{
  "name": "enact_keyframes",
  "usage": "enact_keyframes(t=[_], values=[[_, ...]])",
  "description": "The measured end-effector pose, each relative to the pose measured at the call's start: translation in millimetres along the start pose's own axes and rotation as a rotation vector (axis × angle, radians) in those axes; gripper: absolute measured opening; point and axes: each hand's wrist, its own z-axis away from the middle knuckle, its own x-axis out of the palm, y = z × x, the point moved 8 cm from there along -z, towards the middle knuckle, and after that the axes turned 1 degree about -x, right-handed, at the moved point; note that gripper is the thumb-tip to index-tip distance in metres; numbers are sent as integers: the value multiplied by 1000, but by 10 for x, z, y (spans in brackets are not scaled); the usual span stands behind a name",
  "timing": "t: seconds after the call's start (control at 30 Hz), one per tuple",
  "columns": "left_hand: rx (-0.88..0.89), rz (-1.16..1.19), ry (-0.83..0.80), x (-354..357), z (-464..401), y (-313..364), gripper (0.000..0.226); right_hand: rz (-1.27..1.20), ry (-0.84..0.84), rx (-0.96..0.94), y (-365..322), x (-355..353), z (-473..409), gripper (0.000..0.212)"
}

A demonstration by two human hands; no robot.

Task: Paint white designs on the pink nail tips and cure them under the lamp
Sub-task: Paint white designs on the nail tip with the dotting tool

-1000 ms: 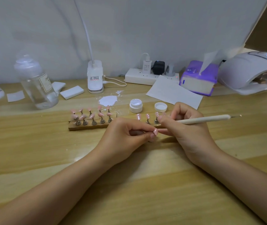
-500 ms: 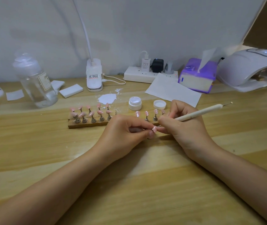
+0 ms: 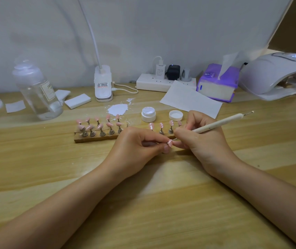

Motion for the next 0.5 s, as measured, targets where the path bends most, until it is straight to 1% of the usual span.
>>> enact_keyframes(t=[0.5], values=[[20, -20, -10, -3, 4, 27, 20, 26, -10, 5, -1, 4, 7, 39]])
